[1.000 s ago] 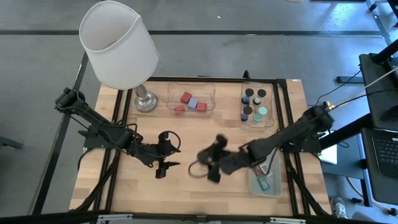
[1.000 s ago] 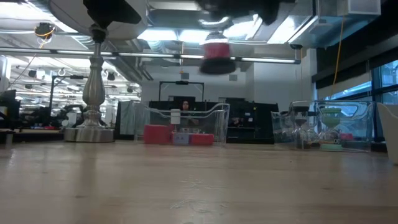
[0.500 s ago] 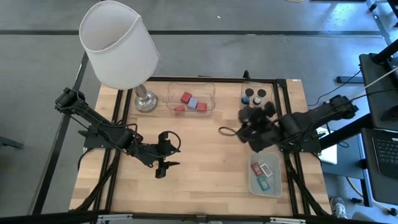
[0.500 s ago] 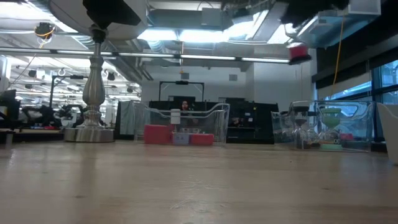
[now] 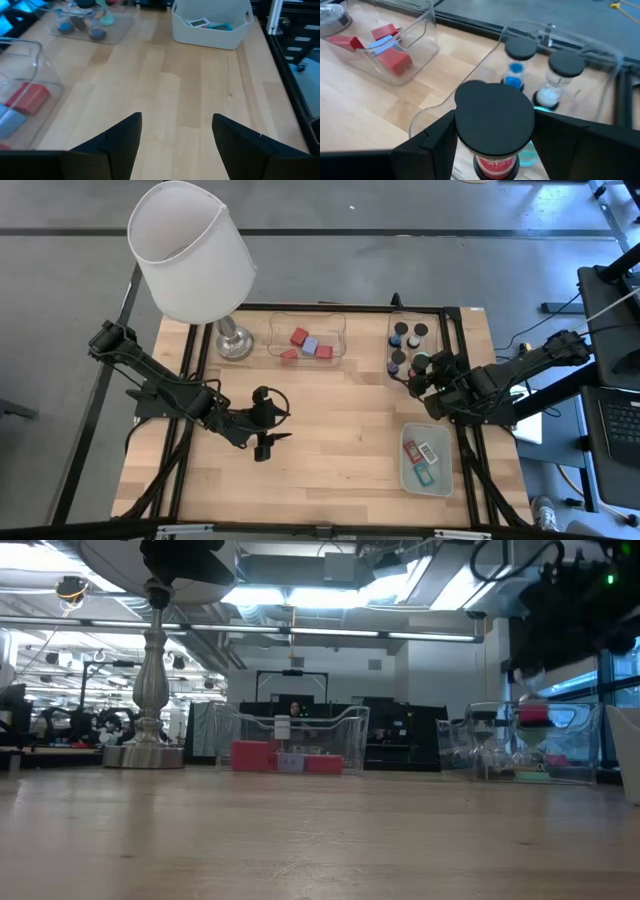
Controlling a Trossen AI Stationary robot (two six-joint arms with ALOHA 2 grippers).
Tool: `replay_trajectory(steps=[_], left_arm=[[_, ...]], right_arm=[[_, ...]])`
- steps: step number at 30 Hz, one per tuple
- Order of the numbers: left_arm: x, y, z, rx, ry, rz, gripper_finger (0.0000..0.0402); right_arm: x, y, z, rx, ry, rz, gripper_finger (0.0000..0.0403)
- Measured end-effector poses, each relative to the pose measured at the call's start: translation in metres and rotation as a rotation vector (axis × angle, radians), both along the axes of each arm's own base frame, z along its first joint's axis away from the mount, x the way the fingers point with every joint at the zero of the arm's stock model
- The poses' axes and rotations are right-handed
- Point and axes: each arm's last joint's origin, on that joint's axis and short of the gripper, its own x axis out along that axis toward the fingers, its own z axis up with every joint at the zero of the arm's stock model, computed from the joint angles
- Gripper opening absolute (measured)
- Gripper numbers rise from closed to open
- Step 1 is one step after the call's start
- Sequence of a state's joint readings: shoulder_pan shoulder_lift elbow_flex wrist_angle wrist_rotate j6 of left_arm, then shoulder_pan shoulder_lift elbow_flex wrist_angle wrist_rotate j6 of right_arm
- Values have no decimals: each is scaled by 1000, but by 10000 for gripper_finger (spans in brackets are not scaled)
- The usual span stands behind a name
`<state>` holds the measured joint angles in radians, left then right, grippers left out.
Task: Pick & Place Office items
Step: Put the red hourglass into the right transparent bin
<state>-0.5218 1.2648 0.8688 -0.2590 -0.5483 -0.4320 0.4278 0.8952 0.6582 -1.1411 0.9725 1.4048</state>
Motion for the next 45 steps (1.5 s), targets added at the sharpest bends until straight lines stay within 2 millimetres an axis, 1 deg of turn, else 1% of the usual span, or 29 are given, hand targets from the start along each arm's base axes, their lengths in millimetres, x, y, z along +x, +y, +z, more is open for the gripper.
replay_trajectory(steps=[5, 14, 17, 29, 41, 45], left_arm=[[0, 1, 0, 24, -13, 35, 239], [0, 2, 0, 37, -17, 52, 239], [0, 2, 0, 37, -17, 52, 239], [0, 3, 1, 114, -22, 62, 239], [0, 3, 1, 115, -22, 62, 239], [0, 3, 1, 115, -22, 62, 239]], right_arm=[[1, 0, -30, -16, -34, 30, 211], [-2, -1, -63, -9, -41, 42, 211], [-1, -1, -66, -18, -54, 47, 211], [0, -1, -66, -49, -16, 84, 224], [0, 0, -66, -41, -16, 90, 228], [0, 0, -66, -39, -17, 90, 244]])
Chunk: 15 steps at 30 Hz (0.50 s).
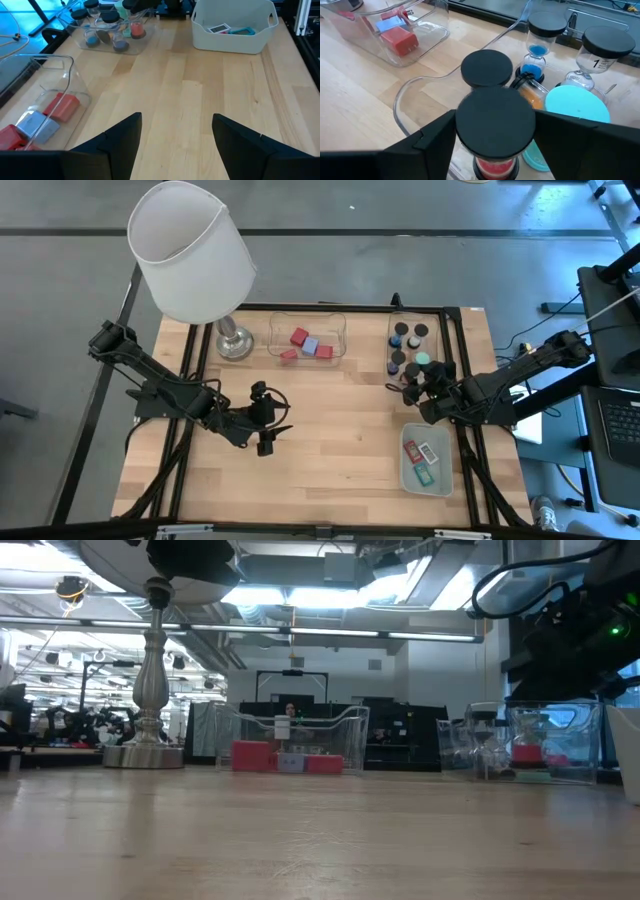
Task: Pick & Place Office items
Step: Put the red hourglass into the right transparent bin, then return to Home Position
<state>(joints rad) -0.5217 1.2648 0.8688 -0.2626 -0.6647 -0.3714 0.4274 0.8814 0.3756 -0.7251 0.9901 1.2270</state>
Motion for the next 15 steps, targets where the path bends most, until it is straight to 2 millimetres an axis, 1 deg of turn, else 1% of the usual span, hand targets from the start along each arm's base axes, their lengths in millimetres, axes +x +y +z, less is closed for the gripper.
replay_trajectory(steps=[8, 10, 12, 15], left_arm=[[0, 0, 0, 0, 0, 0, 239], [0, 0, 0, -2, -4, 0, 239], [1, 0, 2, -13, -19, 2, 239], [0, 0, 9, -51, -73, 0, 239]], right_arm=[[0, 0, 0, 14, -10, -7, 294], [1, 1, 3, 28, -7, -2, 303], [4, 3, 12, 65, -4, 17, 310], [9, 6, 35, 69, 33, 69, 319]])
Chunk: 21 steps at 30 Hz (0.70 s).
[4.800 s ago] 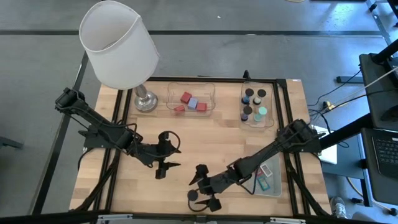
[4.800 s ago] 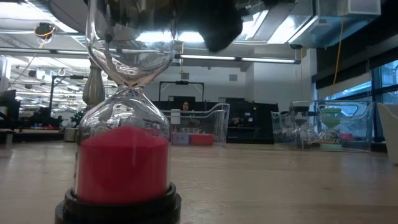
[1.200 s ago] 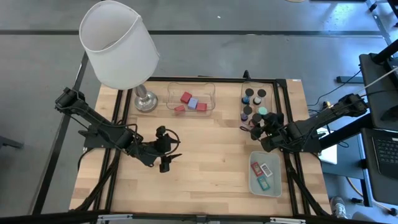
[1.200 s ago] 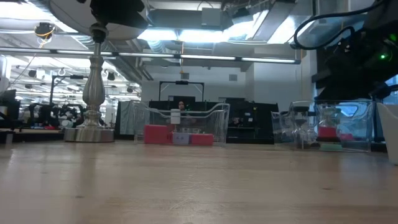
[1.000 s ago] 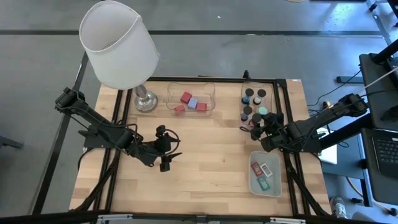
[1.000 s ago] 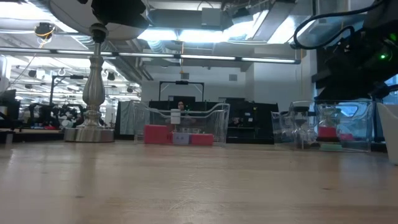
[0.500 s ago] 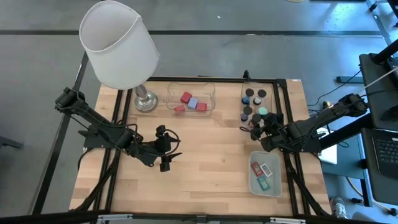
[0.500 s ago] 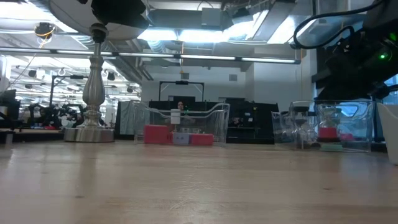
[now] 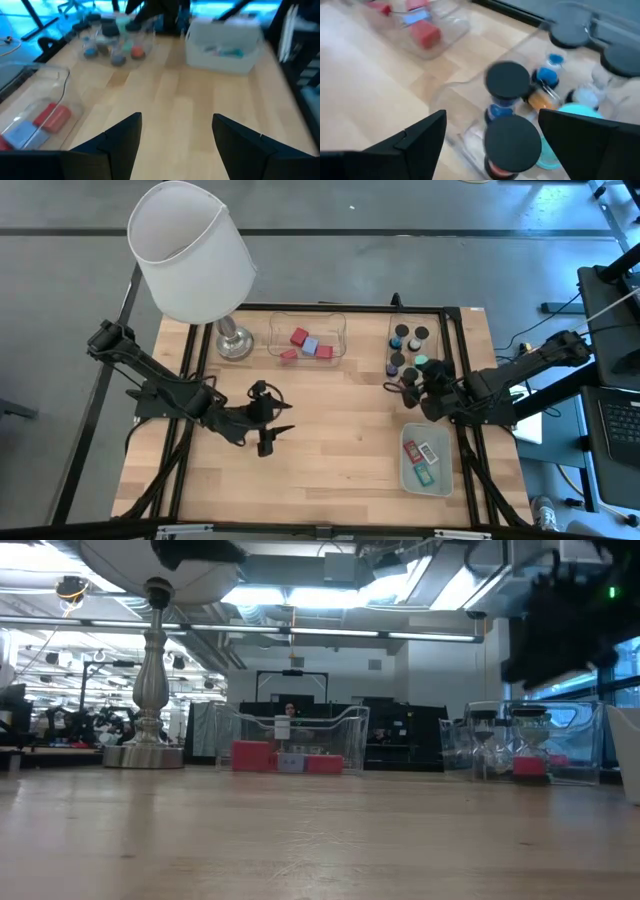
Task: Pick & Place Office items
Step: Return to Home Position
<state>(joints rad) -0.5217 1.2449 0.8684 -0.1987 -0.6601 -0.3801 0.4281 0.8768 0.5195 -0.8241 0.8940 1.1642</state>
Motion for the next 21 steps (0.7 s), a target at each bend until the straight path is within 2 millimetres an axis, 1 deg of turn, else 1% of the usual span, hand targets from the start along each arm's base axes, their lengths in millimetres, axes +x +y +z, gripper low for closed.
replay_trajectory(steps=[3, 6, 9, 10, 12, 14, 15, 17, 19, 21], left_arm=[[-5, 3, 12, -19, -52, -12, 239], [-15, 7, 24, -12, -76, -65, 239], [-23, 10, 34, -32, -101, -146, 239], [-26, 10, 37, -48, -108, -175, 239], [-30, 11, 42, -85, -120, -226, 239], [-33, 12, 45, -81, -125, -266, 239], [-34, 12, 46, -57, -128, -279, 239], [-36, 14, 49, -25, -138, -287, 239], [-37, 14, 49, -65, -143, -275, 239], [-36, 13, 49, -87, -140, -271, 239]], right_arm=[[5, 3, 28, 3, 32, 77, 323], [10, 7, 54, -7, 48, 187, 322], [13, 10, 74, -10, 60, 295, 322], [14, 10, 80, -4, 39, 290, 322], [15, 9, 92, 26, -64, 201, 322], [14, 8, 98, 63, -159, 106, 322], [14, 7, 100, 61, -170, 94, 322], [14, 8, 101, 59, -152, 121, 322], [15, 9, 100, 60, -105, 182, 322], [15, 11, 99, 107, -73, 243, 322]])
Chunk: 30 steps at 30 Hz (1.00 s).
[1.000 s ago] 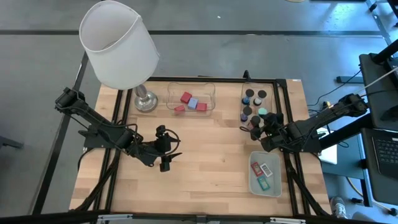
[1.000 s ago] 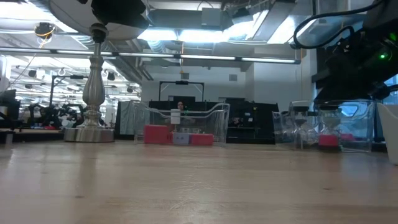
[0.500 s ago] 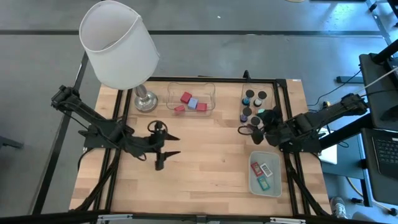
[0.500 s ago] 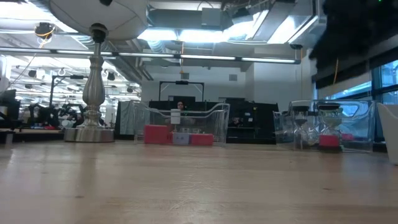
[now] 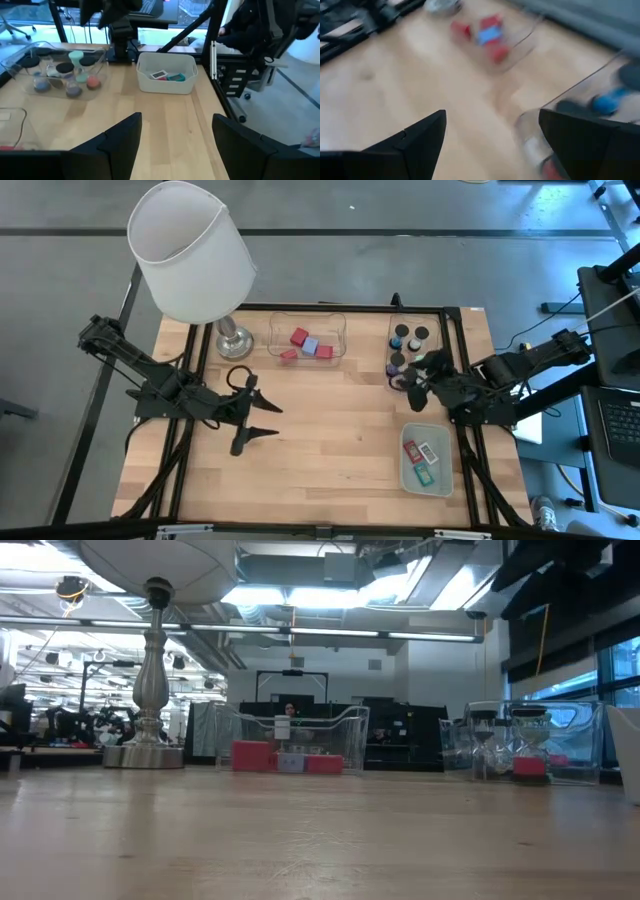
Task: Pick & Place Office items
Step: Return to Home Position
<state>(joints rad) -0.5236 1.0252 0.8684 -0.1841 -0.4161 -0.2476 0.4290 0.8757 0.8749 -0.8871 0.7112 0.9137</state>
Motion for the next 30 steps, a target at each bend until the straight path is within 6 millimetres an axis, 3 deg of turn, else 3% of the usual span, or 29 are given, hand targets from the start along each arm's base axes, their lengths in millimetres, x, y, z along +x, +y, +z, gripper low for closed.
replay_trajectory(steps=[5, 14, 22, 30], left_arm=[[0, 0, 0, 15, -4, 2, 239], [-27, 7, 1, 0, -21, -54, 239], [-59, 23, -34, -82, -177, -73, 239], [-83, 38, -74, -155, -313, -100, 239]], right_arm=[[4, 6, -3, 180, 32, 71, 322], [9, 9, -7, 93, 103, 171, 322], [13, 12, -12, 61, 44, 270, 322], [10, 14, -58, 132, -118, 399, 322]])
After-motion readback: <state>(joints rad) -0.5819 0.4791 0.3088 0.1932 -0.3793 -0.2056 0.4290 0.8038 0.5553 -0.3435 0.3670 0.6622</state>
